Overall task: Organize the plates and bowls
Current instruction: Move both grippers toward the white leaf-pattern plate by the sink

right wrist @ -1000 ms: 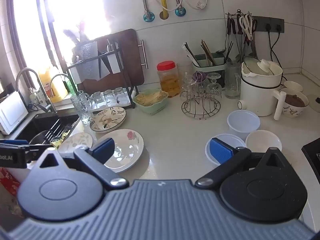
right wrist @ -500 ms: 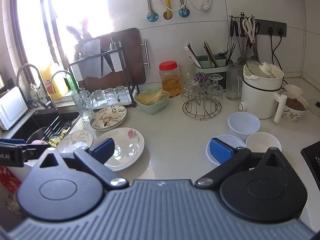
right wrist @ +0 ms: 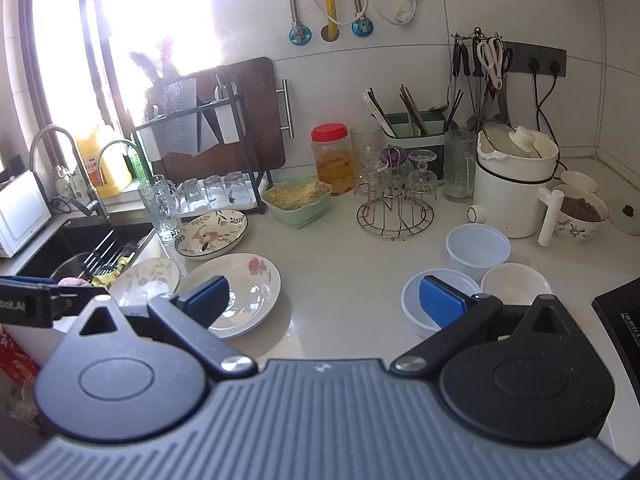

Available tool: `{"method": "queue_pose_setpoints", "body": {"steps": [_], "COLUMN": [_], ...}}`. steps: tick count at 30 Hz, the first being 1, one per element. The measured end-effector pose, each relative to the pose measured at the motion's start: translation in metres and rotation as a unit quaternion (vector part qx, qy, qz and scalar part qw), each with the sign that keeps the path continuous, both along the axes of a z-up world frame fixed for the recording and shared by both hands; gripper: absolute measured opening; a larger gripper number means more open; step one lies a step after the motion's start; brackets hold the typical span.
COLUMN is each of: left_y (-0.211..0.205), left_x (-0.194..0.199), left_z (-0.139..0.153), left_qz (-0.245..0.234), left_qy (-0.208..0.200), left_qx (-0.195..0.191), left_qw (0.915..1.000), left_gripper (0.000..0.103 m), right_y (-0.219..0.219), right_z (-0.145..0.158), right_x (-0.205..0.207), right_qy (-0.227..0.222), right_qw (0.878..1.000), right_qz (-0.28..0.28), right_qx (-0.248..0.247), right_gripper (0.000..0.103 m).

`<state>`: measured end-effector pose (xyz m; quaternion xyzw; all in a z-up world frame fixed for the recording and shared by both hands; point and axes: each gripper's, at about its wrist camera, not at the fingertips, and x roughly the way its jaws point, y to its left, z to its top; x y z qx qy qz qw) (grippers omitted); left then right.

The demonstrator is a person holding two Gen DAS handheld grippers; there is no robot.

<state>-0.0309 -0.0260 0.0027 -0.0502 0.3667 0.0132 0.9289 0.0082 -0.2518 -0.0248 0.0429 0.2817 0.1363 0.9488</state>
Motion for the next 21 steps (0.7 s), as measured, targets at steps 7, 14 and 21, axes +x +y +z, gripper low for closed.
{"method": "queue_pose_setpoints", "body": {"steps": [7,14,21], "left_y": [-0.0073,-0.0096,-0.0076], "left_x": [-0.0004,-0.0017,0.0001], "left_z": [0.0001,0.0018,0.004], "left_qz": [-0.002,0.01,0.014], "left_qy": [-0.001,0.004,0.01], "left_qx": [0.003,0.002,-0.002], "left_qw": [1.0,0.9999,0.9998], "left_gripper": [0.101,0.101,0.101], "right_y": [-0.0047,-0.0062,-0.0083], "right_z": [-0.0034,-0.0026,0.0032], "right_x": [-0.002,-0.0027,-0.0073], "right_qy": [0.003,0.003,-0.009], "right_qw": [1.0,1.0,1.0], "right_qz": [-0.002,0.0,0.02], "right_qx": [0.002,0.003,0.007], "right_gripper": [0.103,0.103,0.103]}}
